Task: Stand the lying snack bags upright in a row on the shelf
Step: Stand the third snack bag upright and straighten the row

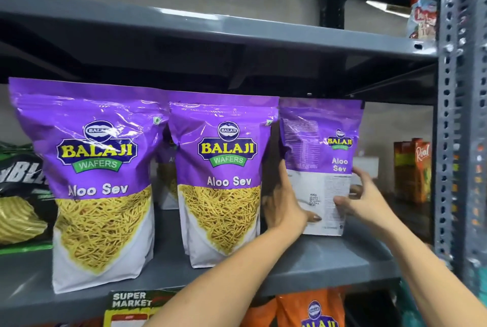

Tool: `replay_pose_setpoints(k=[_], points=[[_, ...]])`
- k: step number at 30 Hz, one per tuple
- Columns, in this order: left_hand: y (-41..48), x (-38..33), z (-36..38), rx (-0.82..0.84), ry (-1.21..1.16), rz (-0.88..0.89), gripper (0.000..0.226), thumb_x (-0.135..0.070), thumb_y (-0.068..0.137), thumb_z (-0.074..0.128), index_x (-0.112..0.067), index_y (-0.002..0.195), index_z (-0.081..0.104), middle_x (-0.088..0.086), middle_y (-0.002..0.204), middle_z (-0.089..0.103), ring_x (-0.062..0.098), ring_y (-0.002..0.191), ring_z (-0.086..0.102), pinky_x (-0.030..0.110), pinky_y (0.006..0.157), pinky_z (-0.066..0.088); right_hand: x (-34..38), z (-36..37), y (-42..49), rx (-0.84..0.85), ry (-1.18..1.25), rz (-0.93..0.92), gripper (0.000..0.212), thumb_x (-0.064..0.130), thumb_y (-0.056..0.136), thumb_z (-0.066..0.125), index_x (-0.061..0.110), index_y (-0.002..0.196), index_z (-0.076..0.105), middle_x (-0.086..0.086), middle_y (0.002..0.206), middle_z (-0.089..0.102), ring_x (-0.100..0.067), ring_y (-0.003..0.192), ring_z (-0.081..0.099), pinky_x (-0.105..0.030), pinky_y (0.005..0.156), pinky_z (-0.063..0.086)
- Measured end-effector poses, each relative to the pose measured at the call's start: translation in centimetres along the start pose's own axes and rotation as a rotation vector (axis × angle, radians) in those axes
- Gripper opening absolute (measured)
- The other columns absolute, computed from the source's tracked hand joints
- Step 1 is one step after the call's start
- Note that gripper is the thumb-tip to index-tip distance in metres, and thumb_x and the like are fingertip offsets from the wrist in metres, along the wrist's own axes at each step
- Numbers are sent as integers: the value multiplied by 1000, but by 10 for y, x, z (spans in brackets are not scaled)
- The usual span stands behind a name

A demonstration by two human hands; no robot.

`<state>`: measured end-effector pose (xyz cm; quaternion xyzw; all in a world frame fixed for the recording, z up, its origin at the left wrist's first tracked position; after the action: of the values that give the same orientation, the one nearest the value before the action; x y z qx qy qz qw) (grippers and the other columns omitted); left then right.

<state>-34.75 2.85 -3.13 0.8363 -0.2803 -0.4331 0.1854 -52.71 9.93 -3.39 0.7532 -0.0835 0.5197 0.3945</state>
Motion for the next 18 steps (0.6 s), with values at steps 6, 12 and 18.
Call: replay_pose_setpoints(k=[6, 12, 18], points=[[5, 6, 1, -10, 73, -37, 146, -42, 52, 91, -27, 150, -17, 10, 149, 41, 30, 133, 46, 39, 104, 40, -15, 15, 14, 6, 35, 2, 71, -10, 81, 64, 7, 142, 32, -20, 116, 61, -31, 103, 61, -35, 82, 46], [-18, -10, 4, -85, 88, -37, 132, -56, 60, 79, -28, 150, -14, 9, 158, 8, 30, 144, 21, 49, 111, 29, -27, 11, 12, 72, 300, 163, 64, 29, 70, 81, 28, 125, 47, -5, 116, 64, -20, 104, 60, -38, 87, 46], [-41, -27, 11, -150, -69, 53, 79, -59, 80, 55, -26, 144, 24, 3, 145, 28, 26, 137, 29, 45, 106, 31, -58, -4, 44, -84, 637, 457, 41, 45, 96, 34, 19, 121, 51, -22, 132, 52, -32, 116, 53, -49, 107, 33]])
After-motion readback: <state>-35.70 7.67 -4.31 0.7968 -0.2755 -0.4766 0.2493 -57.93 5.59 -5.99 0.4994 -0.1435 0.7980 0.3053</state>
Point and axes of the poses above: each hand's wrist, its own y-axis towards the middle knuckle, its own z-axis out of the palm, x = y × z, the point moved 8 cm from there along y, towards the middle knuckle
